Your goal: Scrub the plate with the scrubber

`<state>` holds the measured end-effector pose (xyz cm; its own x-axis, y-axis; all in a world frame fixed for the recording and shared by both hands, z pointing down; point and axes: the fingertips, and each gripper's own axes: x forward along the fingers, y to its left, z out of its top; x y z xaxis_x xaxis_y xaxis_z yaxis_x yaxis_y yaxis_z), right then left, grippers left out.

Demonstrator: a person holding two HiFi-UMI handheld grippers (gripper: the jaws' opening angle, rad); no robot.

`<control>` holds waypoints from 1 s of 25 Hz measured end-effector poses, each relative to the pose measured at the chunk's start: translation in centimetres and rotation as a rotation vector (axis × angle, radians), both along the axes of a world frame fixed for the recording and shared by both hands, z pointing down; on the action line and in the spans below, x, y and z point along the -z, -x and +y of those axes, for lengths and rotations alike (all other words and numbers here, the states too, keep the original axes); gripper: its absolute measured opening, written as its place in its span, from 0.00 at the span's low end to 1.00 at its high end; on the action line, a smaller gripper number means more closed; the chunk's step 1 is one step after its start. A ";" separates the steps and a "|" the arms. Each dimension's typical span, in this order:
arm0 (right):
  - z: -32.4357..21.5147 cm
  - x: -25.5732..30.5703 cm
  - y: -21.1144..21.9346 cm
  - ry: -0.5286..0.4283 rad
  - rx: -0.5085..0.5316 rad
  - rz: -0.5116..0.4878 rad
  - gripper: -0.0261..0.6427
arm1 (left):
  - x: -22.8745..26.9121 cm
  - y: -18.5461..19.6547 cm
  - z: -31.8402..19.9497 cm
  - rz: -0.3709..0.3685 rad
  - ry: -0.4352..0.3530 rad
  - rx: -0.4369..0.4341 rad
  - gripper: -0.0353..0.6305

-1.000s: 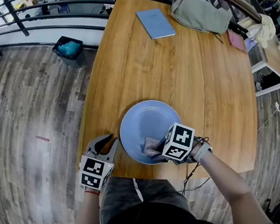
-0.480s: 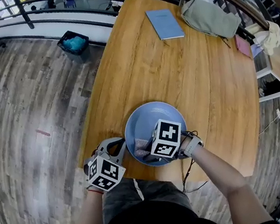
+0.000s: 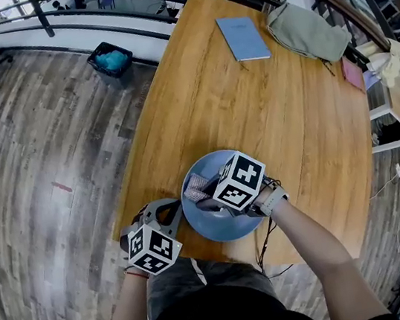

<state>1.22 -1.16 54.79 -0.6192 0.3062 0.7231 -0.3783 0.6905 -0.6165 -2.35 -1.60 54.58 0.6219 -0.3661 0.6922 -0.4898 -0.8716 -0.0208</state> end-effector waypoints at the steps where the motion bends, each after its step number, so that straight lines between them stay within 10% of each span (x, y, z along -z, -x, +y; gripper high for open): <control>1: -0.5 0.0 -0.3 -0.019 -0.019 0.002 0.17 | 0.0 0.0 -0.1 -0.001 0.000 0.003 0.05; 14: -3.5 -0.9 -8.3 -0.264 -0.155 0.203 0.17 | -0.2 0.2 -0.2 0.002 0.016 0.008 0.05; 25: 1.8 -1.0 -11.5 -0.168 -0.237 0.225 0.17 | -0.2 0.2 -0.3 0.013 0.035 0.006 0.05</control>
<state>12.68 0.64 55.82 -0.4786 0.0391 0.8772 -0.6528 0.6522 -0.3853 -2.56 -1.93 54.74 0.6290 -0.3456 0.6964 -0.4951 -0.8687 0.0160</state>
